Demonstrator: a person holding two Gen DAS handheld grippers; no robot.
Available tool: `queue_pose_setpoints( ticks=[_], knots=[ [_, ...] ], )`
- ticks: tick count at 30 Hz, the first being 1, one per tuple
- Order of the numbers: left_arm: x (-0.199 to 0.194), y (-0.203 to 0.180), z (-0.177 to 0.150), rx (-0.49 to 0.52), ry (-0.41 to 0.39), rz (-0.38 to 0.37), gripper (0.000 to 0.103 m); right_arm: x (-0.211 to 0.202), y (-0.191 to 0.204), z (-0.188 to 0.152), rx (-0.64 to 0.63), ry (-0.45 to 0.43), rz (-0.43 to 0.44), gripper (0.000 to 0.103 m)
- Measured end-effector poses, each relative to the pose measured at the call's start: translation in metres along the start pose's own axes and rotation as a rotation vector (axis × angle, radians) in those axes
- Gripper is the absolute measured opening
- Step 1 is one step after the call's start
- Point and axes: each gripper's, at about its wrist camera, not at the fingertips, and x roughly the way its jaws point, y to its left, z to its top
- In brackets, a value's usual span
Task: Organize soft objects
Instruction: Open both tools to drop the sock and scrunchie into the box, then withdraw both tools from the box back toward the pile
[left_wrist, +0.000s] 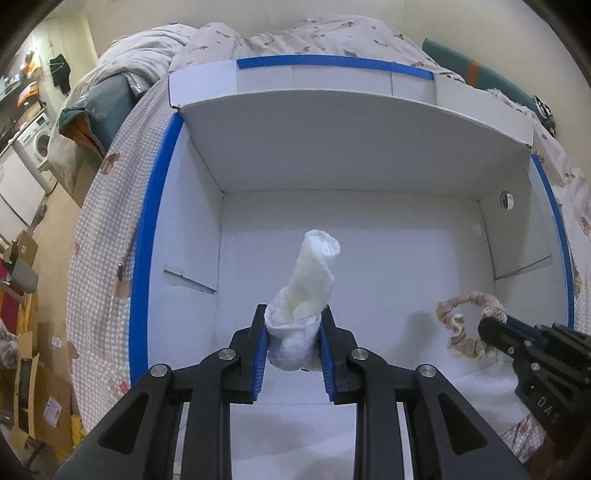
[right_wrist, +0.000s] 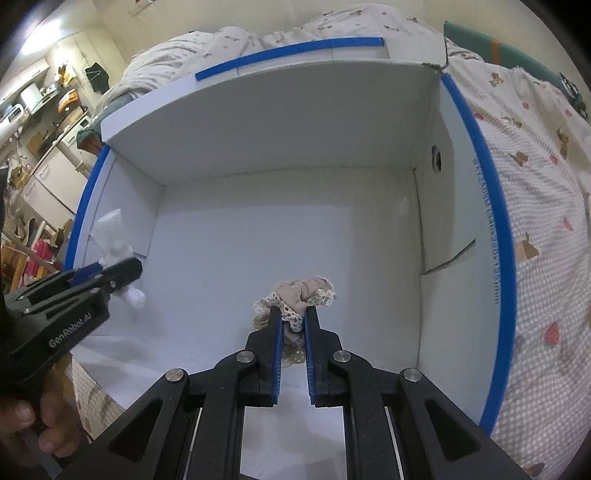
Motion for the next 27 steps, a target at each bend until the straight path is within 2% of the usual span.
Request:
queue_pose_setpoints(
  ticks=[9, 12, 16, 18, 19, 20, 22, 24, 26, 27],
  knots=[
    [-0.006, 0.002, -0.002, 0.002, -0.017, -0.006, 0.024, 0.001, 0.003, -0.003, -0.009, -0.003, 0.011, 0.012],
    [-0.009, -0.001, -0.003, 0.034, -0.021, 0.026, 0.034, -0.001, 0.004, -0.004, -0.015, -0.010, 0.015, 0.013],
    [-0.017, -0.003, -0.005, 0.054, -0.053, 0.031, 0.049, -0.001, 0.003, -0.004, -0.005, -0.001, 0.034, 0.020],
    [-0.020, -0.003, -0.005, 0.051, -0.061, 0.019, 0.055, -0.002, 0.004, -0.004, -0.010, -0.006, 0.029, 0.028],
    [-0.021, -0.003, -0.004, 0.046, -0.063, 0.018, 0.057, -0.001, 0.006, -0.001, -0.013, -0.011, 0.024, 0.037],
    [-0.022, -0.003, -0.004, 0.043, -0.064, 0.019, 0.058, -0.003, 0.006, -0.001, -0.012, -0.019, 0.023, 0.059],
    [-0.023, -0.002, -0.003, 0.043, -0.067, 0.054, 0.059, -0.007, 0.005, 0.001, -0.005, -0.047, 0.009, 0.080],
    [-0.022, -0.002, -0.002, 0.039, -0.059, 0.088, 0.061, -0.015, 0.003, 0.001, 0.004, -0.100, 0.008, 0.082],
    [-0.022, -0.001, -0.002, 0.040, -0.052, 0.105, 0.063, -0.018, 0.002, 0.004, 0.009, -0.108, 0.033, 0.096],
    [-0.023, 0.000, -0.002, 0.039, -0.053, 0.095, 0.063, -0.019, 0.001, 0.005, 0.017, -0.111, 0.047, 0.099]
  ],
)
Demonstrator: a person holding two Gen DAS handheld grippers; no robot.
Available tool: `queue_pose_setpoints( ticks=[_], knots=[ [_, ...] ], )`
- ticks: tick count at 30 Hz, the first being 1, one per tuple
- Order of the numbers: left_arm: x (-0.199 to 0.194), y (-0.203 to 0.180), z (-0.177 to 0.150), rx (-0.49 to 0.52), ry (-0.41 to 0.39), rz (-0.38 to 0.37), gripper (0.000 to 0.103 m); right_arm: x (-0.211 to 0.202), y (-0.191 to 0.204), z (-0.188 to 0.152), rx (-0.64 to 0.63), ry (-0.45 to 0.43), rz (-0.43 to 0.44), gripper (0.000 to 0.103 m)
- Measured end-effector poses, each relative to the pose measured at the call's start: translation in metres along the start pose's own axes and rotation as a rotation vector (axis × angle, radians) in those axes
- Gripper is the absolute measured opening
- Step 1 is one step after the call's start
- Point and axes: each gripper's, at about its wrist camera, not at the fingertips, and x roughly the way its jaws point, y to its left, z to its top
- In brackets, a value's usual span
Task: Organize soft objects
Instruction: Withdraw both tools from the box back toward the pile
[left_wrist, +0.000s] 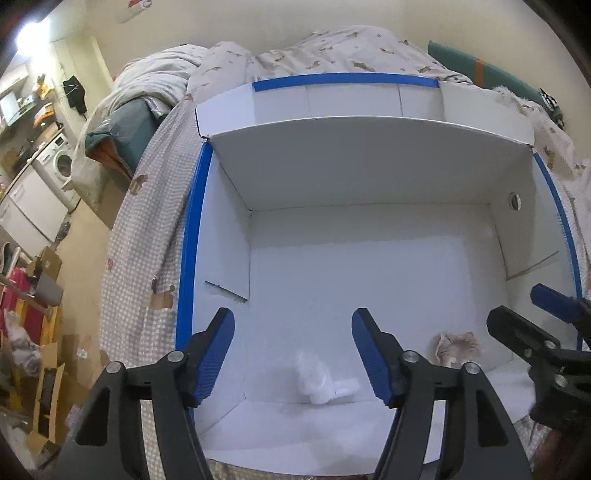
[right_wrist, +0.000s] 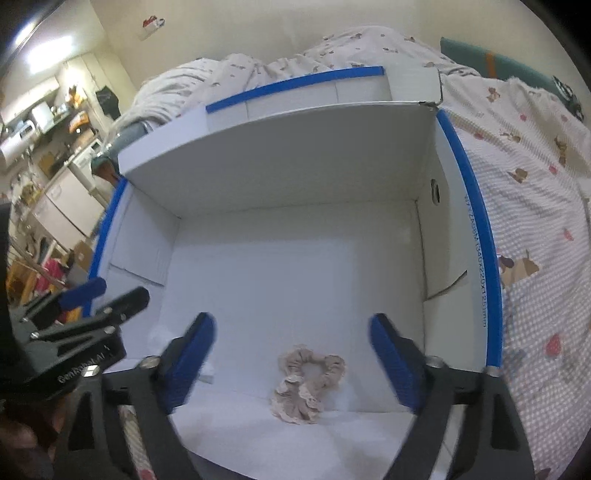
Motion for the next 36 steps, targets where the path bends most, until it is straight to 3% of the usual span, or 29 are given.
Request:
queue_pose_setpoints(
  ticks=[7, 10, 16, 23, 36],
  knots=[
    [-0.007, 0.008, 0.000, -0.042, -0.010, -0.044, 0.063, -0.001, -0.002, 0.002, 0.022, 0.017, 0.040, 0.103],
    [-0.010, 0.004, 0.000, -0.015, -0.014, -0.019, 0.063, -0.008, -0.004, 0.000, 0.031, -0.006, 0.033, 0.103],
    [-0.025, 0.006, -0.004, 0.003, -0.040, -0.038, 0.063, -0.019, -0.011, 0.000, 0.060, -0.060, 0.025, 0.103],
    [-0.044, 0.023, -0.010, -0.052, -0.053, -0.026, 0.063, -0.040, -0.015, -0.006, 0.057, -0.130, 0.032, 0.103],
    [-0.083, 0.050, -0.051, -0.095, -0.058, -0.091, 0.063, -0.079, 0.000, -0.043, -0.002, -0.140, 0.039, 0.103]
  ],
)
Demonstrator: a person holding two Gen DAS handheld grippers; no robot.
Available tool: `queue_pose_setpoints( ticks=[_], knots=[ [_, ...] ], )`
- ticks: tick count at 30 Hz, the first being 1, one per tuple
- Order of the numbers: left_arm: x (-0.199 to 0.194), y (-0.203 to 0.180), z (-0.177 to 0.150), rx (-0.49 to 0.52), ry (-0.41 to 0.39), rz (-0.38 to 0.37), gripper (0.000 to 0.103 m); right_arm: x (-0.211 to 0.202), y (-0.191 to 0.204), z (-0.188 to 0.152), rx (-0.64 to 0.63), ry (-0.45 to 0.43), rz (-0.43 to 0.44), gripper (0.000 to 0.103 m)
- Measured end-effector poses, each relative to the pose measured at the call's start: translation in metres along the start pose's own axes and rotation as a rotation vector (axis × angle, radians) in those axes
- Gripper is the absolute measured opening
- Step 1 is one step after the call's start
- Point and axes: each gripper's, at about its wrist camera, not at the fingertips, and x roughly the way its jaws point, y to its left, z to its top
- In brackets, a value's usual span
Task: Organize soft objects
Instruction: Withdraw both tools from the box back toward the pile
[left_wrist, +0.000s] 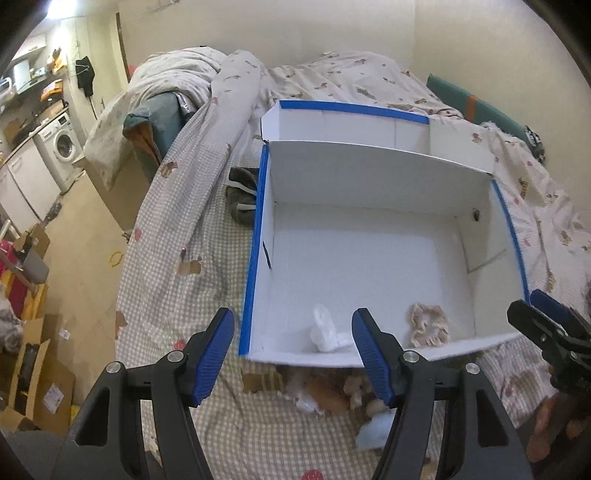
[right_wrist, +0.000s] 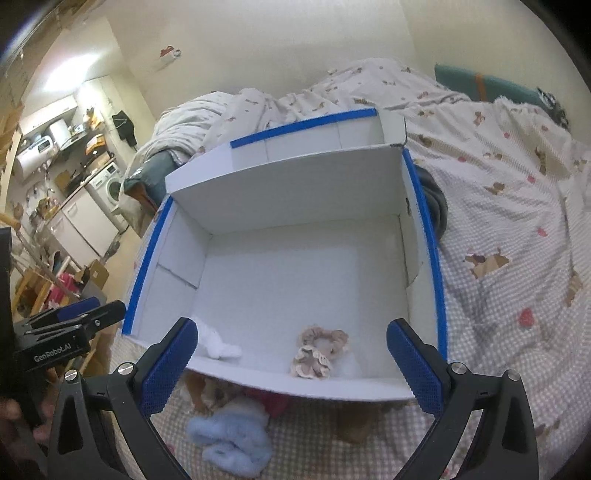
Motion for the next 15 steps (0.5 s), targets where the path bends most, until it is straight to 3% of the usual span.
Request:
queue_pose_setpoints(
  ticks=[6, 15],
  knots=[
    [-0.003, 0.005, -0.022, -0.031, 0.039, 0.007, 0.064, -0.017, 0.005, -0.015, -0.001, -0.024, -0.061, 0.103],
    [0.001, 0.011, -0.031, -0.042, 0.054, 0.007, 0.064, -0.015, 0.014, -0.037, -0.048, 0.027, -0.090, 0.103]
  ],
)
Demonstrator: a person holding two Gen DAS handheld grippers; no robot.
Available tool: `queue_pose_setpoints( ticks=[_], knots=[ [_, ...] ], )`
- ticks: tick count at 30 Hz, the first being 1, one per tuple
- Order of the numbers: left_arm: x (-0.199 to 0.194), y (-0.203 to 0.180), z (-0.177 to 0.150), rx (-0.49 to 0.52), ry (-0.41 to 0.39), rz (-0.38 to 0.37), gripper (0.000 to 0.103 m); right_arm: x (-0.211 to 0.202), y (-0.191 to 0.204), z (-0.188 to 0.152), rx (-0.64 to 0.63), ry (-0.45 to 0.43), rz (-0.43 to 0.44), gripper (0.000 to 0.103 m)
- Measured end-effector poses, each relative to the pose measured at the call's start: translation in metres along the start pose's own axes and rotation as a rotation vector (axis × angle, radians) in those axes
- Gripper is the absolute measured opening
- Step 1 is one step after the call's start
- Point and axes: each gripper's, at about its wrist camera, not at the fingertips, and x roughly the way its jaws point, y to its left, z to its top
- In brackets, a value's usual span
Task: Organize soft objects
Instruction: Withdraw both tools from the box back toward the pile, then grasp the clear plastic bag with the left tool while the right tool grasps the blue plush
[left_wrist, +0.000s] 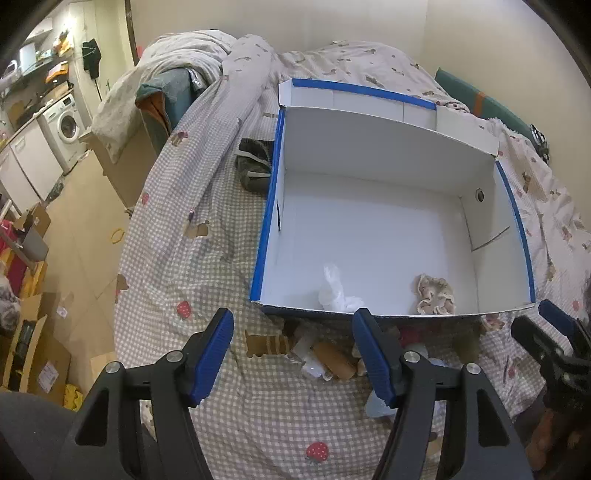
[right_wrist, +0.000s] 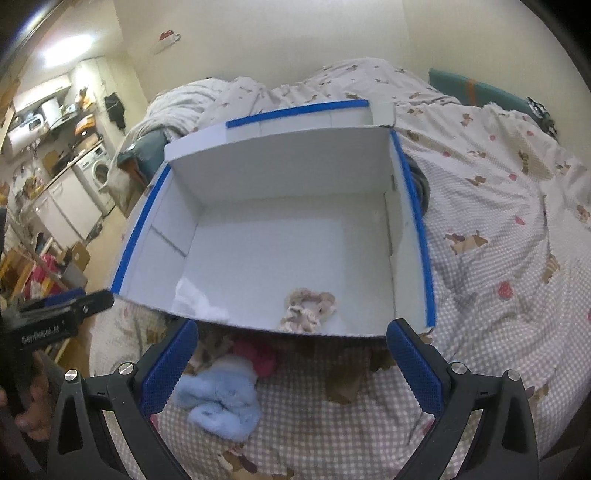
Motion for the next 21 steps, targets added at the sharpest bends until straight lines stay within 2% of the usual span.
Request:
queue_pose_setpoints(
  ticks=[9, 13, 21],
  knots=[
    [0.011, 0.003, -0.007, -0.011, 0.059, -0.031, 0.064, 0.008, -0.001, -0.011, 0.000, 0.066, 0.038, 0.103],
    [0.012, 0.007, -0.009, -0.008, 0.055, -0.008, 0.064, 0.010, -0.006, -0.013, 0.010, 0.078, 0.008, 0.103],
    [0.022, 0.034, -0.010, -0.096, 0.089, 0.043, 0.064, 0.018, -0.023, -0.015, 0.091, 0.119, -0.005, 0.103]
  ],
)
